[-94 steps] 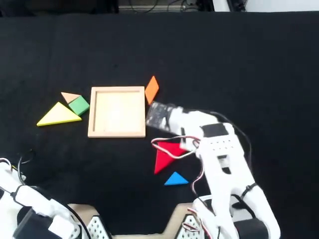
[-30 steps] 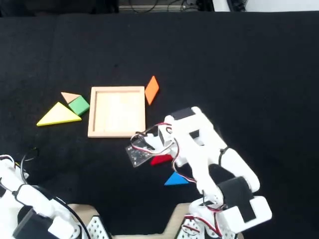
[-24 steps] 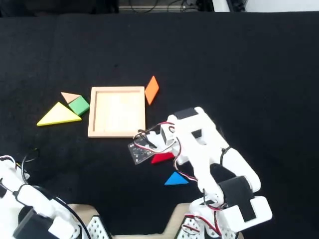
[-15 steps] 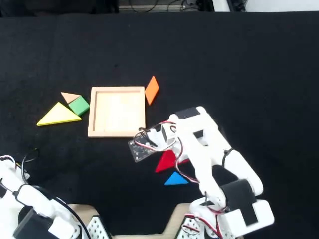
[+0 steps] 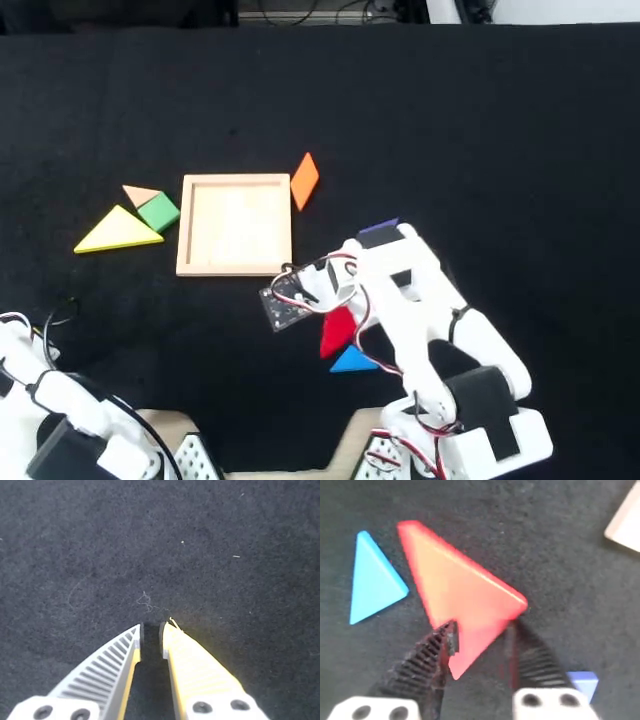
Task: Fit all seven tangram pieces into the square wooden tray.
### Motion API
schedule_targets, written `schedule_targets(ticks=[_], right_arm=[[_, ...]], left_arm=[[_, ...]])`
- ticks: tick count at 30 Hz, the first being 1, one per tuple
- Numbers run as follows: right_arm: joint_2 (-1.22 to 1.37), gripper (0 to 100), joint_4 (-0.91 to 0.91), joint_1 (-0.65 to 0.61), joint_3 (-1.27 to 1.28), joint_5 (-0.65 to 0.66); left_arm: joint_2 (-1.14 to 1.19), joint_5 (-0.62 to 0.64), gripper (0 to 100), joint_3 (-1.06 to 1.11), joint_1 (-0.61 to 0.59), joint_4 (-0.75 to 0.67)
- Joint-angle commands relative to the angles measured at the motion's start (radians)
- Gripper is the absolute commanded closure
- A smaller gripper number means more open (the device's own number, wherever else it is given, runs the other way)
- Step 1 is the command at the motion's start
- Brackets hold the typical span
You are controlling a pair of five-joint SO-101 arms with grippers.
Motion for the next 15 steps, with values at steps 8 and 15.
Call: schedule_targets(ticks=[8,15], right_arm=[[-0.007,89.2,0.017,0.011,-0.005,-0.009],[-0.019,79.3,0.247,0.005,-0.125,-0.044]], left_arm=[[-0.017,-0.003,91,-0.001,0.01,-0.003],[-0.017,-0.003,91,-0.001,0.01,-0.003]])
